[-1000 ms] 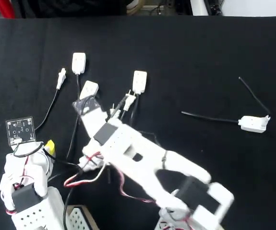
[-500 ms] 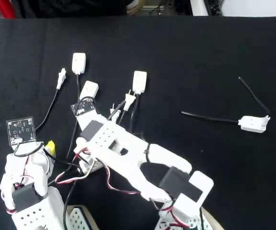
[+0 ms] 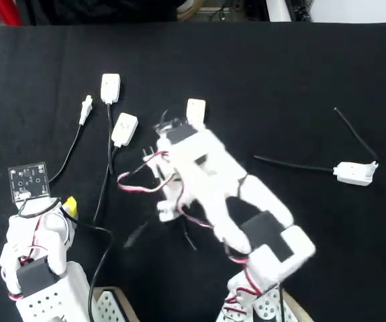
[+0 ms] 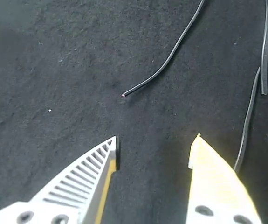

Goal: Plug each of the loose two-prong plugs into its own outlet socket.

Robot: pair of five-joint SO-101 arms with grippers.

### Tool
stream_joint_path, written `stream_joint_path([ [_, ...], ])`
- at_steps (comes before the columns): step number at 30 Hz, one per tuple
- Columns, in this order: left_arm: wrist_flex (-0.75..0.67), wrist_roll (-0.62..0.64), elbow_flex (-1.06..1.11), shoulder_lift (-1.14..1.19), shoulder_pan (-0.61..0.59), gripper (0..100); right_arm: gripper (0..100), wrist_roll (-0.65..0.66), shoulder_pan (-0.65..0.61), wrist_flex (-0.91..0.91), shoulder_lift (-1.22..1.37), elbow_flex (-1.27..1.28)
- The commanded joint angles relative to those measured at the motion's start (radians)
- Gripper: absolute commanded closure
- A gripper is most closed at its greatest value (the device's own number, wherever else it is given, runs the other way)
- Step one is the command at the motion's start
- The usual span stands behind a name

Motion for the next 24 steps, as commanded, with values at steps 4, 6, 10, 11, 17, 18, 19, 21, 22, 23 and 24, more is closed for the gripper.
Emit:
stream_joint_path([
  [4,-0.021,0.005,-0.004,-0.006,-0.004,75,98.6,0.097,0.120,0.055,-0.125,0.015],
  [6,-0.021,0.005,-0.004,-0.006,-0.004,75,98.6,0.097,0.115,0.043,-0.130,0.039],
  [10,-0.021,0.005,-0.004,-0.006,-0.004,75,98.6,0.092,0.087,0.018,-0.131,0.045],
  [11,-0.021,0.005,-0.004,-0.006,-0.004,75,98.6,0.092,0.080,0.020,-0.131,0.045],
  [17,-0.023,0.005,-0.004,-0.006,-0.004,75,98.2,0.106,0.074,0.044,-0.213,0.016],
  [18,-0.023,0.005,-0.004,-0.006,-0.004,75,97.5,0.126,0.061,0.057,-0.243,0.010],
  [19,-0.023,0.005,-0.004,-0.006,-0.004,75,95.6,0.146,0.041,0.081,-0.272,0.002],
  [21,-0.023,0.005,-0.004,-0.006,-0.004,75,89.4,0.169,-0.002,0.127,-0.328,-0.001],
  [22,-0.023,0.005,-0.004,-0.006,-0.004,75,86.5,0.170,-0.031,0.138,-0.351,0.002],
  [23,-0.023,0.005,-0.004,-0.006,-0.004,75,84.3,0.172,-0.063,0.141,-0.366,0.012],
  [24,-0.023,0.005,-0.004,-0.006,-0.005,75,83.5,0.178,-0.100,0.138,-0.375,0.031],
])
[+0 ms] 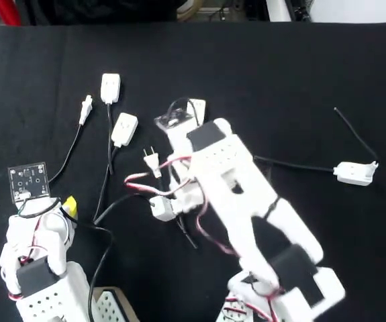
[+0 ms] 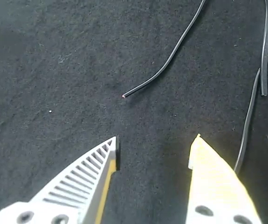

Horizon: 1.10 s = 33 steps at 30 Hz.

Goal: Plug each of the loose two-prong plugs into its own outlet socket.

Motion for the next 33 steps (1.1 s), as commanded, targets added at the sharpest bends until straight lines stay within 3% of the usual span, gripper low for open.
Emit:
stream_joint_path([
  [1,-0.021,0.005,-0.004,-0.006,-0.005,75,83.8,0.017,-0.127,0.005,-0.067,0.008],
  [6,-0.021,0.005,-0.004,-0.006,-0.005,75,85.0,0.011,-0.285,-0.140,-0.025,0.131],
  [11,-0.054,0.003,0.022,-0.006,-0.005,75,83.5,-0.035,-0.351,-0.206,-0.019,0.133],
  [16,-0.060,0.003,0.027,-0.006,-0.004,75,74.7,-0.080,-0.354,-0.224,-0.018,0.107],
  [27,-0.060,0.003,0.027,-0.006,-0.004,75,74.0,-0.216,-0.351,-0.532,-0.008,0.234],
  [33,-0.060,0.003,0.027,-0.006,-0.004,75,74.3,-0.212,-0.253,-0.563,-0.008,0.302],
])
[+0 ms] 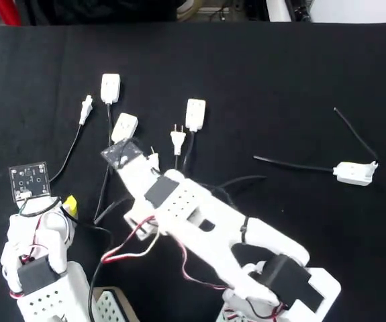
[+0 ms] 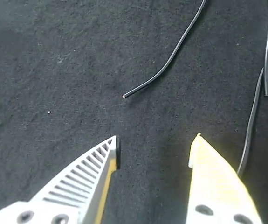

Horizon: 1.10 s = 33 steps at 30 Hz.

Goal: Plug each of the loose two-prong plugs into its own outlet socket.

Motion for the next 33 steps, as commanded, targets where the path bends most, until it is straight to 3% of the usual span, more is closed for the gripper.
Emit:
stream_joint_path([
  [1,-0.021,0.003,-0.004,-0.006,-0.004,75,74.4,0.003,0.064,-0.018,0.001,0.010],
  [4,-0.018,0.003,-0.004,-0.006,-0.004,75,76.1,0.048,0.064,-0.028,0.001,0.027],
  [10,-0.017,0.003,-0.007,-0.006,-0.004,75,97.5,0.049,0.064,-0.080,0.001,0.039],
  [15,-0.017,0.003,-0.007,-0.006,-0.004,75,90.9,0.061,0.066,-0.080,0.001,0.039],
  [20,-0.017,0.003,-0.007,-0.006,-0.004,75,98.8,0.074,0.069,-0.080,-0.002,0.039],
  [25,-0.018,0.003,-0.005,-0.006,-0.004,75,98.6,0.074,0.086,-0.069,-0.008,0.025],
  [33,-0.020,0.003,-0.004,-0.006,-0.004,75,98.6,0.080,0.114,0.101,-0.021,-0.117],
])
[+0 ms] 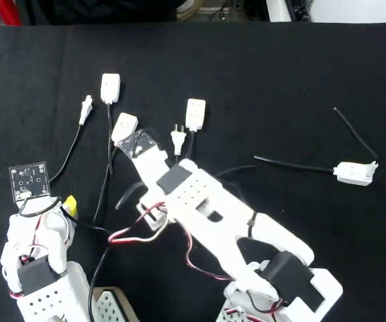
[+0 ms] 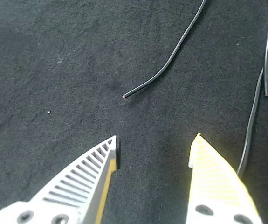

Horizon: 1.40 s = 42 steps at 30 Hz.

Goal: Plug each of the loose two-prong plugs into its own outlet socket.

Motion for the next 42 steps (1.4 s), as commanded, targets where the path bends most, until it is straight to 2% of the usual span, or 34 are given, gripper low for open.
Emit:
stream_joint_path([
  [1,-0.020,0.003,-0.004,-0.006,-0.004,75,98.6,0.012,0.025,0.055,-0.038,-0.105],
  [5,-0.020,0.003,-0.004,-0.006,-0.004,75,98.7,0.064,0.061,0.147,-0.157,-0.188],
  [10,-0.020,0.003,-0.002,-0.006,-0.004,75,98.7,0.132,0.226,0.313,-0.260,-0.317],
  [17,-0.017,0.003,-0.002,-0.006,-0.004,75,98.7,0.334,0.594,0.422,-0.312,-0.420],
  [23,-0.018,0.003,-0.002,-0.006,-0.004,75,98.7,0.582,0.965,0.414,-0.311,-0.475],
  [26,-0.020,0.005,-0.002,-0.006,-0.004,75,98.7,0.680,1.094,0.384,-0.311,-0.478],
  [33,-0.015,0.005,-0.002,-0.006,0.018,75,98.7,0.786,1.258,0.210,-0.309,-0.328],
  [42,-0.015,0.005,-0.002,-0.006,0.035,75,98.6,0.902,1.316,0.044,-0.309,-0.128],
])
